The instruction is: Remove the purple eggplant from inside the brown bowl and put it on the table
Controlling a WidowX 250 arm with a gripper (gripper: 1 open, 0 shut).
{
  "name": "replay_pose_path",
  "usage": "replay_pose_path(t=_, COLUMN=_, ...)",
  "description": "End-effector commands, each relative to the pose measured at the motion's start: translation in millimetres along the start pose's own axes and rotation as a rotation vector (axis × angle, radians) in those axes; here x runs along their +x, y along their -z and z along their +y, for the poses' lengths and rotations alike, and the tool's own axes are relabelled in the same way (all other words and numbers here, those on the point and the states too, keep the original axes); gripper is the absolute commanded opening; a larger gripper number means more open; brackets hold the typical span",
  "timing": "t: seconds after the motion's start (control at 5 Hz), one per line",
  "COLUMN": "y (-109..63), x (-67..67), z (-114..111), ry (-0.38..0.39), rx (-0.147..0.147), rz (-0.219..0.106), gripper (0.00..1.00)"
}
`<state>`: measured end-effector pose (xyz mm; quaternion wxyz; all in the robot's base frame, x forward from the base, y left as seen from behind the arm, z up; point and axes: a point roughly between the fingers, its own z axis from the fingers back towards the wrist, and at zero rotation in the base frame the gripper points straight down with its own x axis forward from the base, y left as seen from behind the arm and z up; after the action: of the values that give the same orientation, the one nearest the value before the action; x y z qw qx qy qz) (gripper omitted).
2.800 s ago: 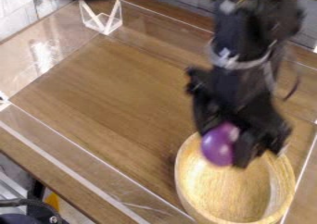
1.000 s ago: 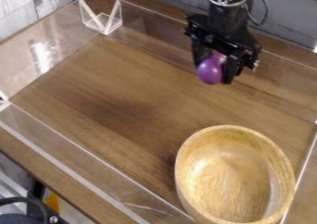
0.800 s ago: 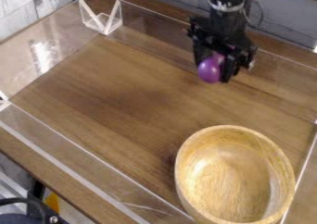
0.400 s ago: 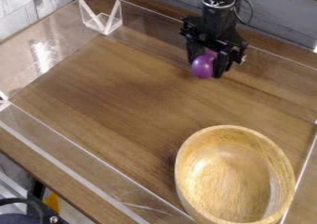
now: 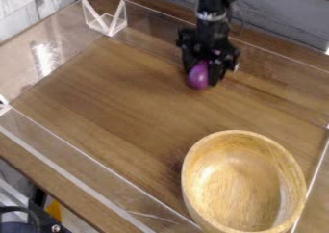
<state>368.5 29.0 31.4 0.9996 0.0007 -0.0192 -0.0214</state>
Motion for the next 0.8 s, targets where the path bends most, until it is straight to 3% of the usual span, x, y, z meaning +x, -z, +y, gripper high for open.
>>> replay_pose_path(t=0.0, y=-14.2, x=10.6, z=6.0, ry=-0.038, rx=0.009, rz=-0.063, gripper=0.0)
replay_pose_path(t=0.2, y=-13.9, x=7.9, z=9.7, ry=-0.077, rx=0.005, rz=-0.058, gripper=0.0)
replay_pose_path(t=0.6, y=-17.0, x=1.5, z=1.4, ry=-0.043, rx=-0.009, rz=-0.044, gripper=0.0)
